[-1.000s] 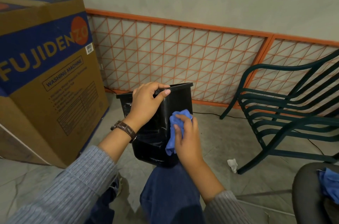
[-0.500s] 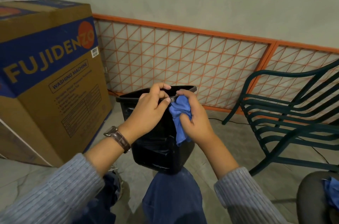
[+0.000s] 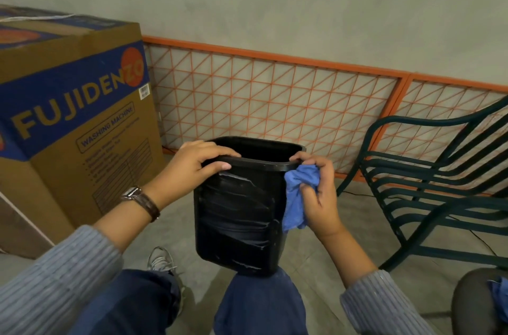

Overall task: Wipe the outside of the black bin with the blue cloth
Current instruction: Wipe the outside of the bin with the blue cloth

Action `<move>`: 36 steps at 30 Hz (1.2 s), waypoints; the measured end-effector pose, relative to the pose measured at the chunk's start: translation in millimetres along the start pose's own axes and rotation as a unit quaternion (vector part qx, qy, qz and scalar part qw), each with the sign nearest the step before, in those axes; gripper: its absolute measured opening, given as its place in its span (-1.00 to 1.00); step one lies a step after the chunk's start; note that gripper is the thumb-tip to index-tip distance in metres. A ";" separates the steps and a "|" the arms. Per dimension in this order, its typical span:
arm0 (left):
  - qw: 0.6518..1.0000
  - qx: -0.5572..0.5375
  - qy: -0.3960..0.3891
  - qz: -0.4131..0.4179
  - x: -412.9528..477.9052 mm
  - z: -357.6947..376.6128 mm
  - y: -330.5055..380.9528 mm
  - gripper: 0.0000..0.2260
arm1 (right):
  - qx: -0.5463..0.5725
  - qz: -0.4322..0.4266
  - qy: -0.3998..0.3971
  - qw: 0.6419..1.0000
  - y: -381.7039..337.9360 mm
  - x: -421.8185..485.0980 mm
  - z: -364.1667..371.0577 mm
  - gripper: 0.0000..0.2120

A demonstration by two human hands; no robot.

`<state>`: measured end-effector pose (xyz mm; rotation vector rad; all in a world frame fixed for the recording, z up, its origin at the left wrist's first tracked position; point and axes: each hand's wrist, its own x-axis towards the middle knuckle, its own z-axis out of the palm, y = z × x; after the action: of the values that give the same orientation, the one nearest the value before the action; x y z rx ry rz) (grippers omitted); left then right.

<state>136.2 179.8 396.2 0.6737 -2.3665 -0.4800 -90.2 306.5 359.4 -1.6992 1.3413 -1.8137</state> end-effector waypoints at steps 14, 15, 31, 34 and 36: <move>0.994 0.043 0.100 -0.011 19.7 40.5 38.2 -0.73 | -0.070 0.121 0.183 0.973 18.4 -30.0 0.5 -0.69; 0.994 0.044 0.100 -0.016 19.7 40.6 38.3 -0.73 | -0.076 0.121 0.184 0.972 17.5 -26.2 -0.1 -0.71; 0.993 0.050 0.101 -0.031 17.7 38.4 45.8 -0.75 | -0.360 -0.029 0.013 0.932 -1.9 -21.4 -22.9 -0.76; 0.994 0.070 0.078 -0.032 22.3 41.3 50.5 -0.75 | -0.358 -0.020 0.077 0.930 -5.1 -15.0 -9.1 -0.77; 0.994 0.073 0.073 -0.031 23.2 40.9 49.9 -0.75 | -0.385 -0.046 0.052 0.920 -2.8 -19.1 -1.8 -0.76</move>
<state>76.7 213.4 401.0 0.8219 -2.2635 -0.2753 -86.2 323.2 350.3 -2.0575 2.2640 -1.5217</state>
